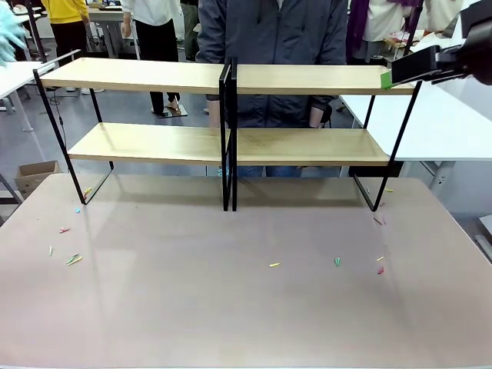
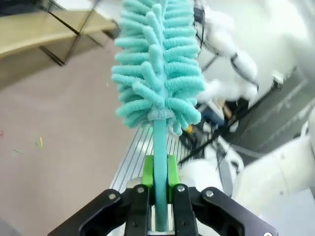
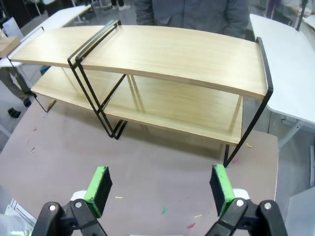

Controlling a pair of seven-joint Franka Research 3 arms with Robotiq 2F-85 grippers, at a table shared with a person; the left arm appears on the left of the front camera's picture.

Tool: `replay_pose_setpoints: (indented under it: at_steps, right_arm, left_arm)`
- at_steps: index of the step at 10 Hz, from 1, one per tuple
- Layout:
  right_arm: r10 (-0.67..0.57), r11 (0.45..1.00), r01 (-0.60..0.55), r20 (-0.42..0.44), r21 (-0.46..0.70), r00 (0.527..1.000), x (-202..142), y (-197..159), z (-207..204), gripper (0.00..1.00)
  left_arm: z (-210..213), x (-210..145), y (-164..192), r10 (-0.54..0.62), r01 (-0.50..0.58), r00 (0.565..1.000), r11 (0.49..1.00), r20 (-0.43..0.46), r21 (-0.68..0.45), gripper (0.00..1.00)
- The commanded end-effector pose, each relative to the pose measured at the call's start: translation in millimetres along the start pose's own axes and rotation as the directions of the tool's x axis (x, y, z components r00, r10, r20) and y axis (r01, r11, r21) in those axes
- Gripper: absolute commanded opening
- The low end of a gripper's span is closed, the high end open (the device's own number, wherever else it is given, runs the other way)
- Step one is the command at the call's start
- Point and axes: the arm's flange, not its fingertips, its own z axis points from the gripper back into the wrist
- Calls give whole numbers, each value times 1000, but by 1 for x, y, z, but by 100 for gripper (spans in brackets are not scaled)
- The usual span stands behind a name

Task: Clean the shelves.
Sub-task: Clean another randomly selected level of the Shelf with the Duster, then place the Duster on the table.

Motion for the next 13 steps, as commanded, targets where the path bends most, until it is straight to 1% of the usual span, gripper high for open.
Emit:
replay_pose_setpoints:
  at_steps: [1,2,3,4,5,13]
  right_arm:
    - [5,1000,-5,-2,2,1000,0,-1,0,100]
    - [5,1000,-5,-2,2,1000,0,-1,0,100]
    - [5,1000,-5,-2,2,1000,0,-1,0,100]
    - [5,1000,-5,-2,2,1000,0,-1,0,100]
    - [5,1000,-5,-2,2,1000,0,-1,0,100]
    - [5,1000,-5,-2,2,1000,0,-1,0,100]
  left_arm:
    - [58,19,9,137,-142,947,990,289,-4,13]
    - [85,18,13,207,-219,866,975,455,-28,13]
    - [99,16,18,320,-332,758,939,568,-87,13]
    - [98,17,30,420,-488,626,868,657,-90,13]
    - [45,0,26,261,-273,887,962,381,-24,13]
    - [45,0,26,261,-273,887,962,381,-24,13]
